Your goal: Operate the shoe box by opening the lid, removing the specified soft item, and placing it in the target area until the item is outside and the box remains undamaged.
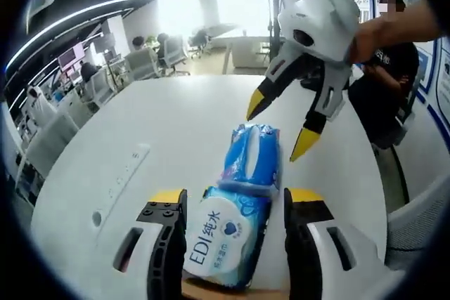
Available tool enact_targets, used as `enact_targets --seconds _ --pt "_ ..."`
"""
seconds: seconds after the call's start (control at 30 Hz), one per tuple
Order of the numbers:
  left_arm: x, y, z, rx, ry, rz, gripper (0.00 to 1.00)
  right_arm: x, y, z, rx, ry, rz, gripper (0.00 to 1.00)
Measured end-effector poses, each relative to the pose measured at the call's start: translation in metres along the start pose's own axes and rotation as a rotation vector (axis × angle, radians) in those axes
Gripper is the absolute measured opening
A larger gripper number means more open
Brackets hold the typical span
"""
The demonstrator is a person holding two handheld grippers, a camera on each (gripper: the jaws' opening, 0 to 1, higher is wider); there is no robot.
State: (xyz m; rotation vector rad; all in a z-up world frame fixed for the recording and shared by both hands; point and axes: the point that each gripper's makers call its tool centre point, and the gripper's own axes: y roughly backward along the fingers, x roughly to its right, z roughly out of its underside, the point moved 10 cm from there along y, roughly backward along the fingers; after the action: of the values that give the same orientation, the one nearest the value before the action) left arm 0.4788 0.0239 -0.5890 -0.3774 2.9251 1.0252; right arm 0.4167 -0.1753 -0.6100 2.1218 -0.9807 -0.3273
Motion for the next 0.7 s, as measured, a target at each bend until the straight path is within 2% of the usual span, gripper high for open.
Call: enact_targets --seconds 0.2,0.3,0.4,0.57,0.7 --pt "-0.003 0.033 0.015 0.007 -0.02 -0.039 0.56 -0.023 -0.001 -0.01 0.057 -0.019 -0.008 0.55" --pt "-0.008 0.056 0.027 0.031 0.046 -0.073 0.56 -0.033 -0.002 -0.014 0.088 -0.039 -0.019 0.56" --pt "-0.007 0.074 0.035 0.048 0.061 -0.085 0.56 -0.047 -0.003 -0.019 0.129 -0.064 -0.042 0.57" --pt "-0.006 0.104 0.057 0.054 0.084 -0.126 0.58 -0.063 -0.007 -0.023 0.146 -0.082 -0.063 0.56" --pt "-0.002 0.127 0.077 0.082 0.191 -0.171 0.58 -0.076 -0.011 -0.031 0.198 -0.129 -0.076 0.56"
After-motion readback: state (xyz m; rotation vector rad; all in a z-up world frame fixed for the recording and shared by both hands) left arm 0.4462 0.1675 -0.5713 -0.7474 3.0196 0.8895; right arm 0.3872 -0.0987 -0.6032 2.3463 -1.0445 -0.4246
